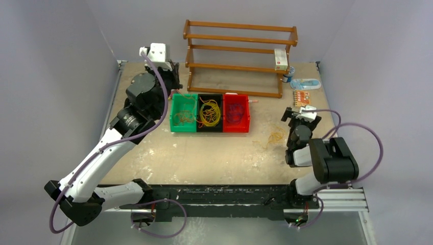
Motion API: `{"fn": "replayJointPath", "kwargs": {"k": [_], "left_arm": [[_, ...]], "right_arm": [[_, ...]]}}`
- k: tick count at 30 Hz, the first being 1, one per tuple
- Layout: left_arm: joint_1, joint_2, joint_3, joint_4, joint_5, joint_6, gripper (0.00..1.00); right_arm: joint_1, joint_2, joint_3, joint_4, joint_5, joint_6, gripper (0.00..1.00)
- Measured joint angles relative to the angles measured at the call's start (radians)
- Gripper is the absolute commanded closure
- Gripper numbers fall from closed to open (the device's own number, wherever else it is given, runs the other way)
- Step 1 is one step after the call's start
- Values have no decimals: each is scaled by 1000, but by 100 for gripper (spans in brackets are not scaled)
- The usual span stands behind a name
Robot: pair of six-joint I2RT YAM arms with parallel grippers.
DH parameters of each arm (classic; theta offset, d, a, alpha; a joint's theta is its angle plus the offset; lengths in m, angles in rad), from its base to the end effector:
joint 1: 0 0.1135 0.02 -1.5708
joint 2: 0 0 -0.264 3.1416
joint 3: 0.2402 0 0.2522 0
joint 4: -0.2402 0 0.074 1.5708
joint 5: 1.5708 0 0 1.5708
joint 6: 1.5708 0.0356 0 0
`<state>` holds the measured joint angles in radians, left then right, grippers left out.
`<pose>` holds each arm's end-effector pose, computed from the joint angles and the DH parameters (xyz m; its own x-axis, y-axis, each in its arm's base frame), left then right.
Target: Untangle the cables
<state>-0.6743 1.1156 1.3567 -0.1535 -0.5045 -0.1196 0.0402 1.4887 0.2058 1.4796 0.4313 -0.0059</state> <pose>0.1922 -0.1316 0.4766 0.0475 -0.1717 -0.9840 0.1774 0.9709 -0.1608 0.2301 -0.0056 0.1796 0.1931 0.0024 -0.9812 0.3743 0.9242 0.0759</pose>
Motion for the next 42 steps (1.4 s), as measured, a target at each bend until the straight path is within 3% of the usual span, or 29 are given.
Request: {"fn": "replayJointPath", "kwargs": {"k": [4,12,42], "left_arm": [[0,11,0,-2,-1,10,100],[0,33,0,-1,-16,27,100],[0,105,30,2,-42,35,100]], "right_arm": [[-9,129,-21,40,-33,-23,0],[-9,119,51,79,-38,-29,1],[-10,120,53,90,-33,-29,1]]}}
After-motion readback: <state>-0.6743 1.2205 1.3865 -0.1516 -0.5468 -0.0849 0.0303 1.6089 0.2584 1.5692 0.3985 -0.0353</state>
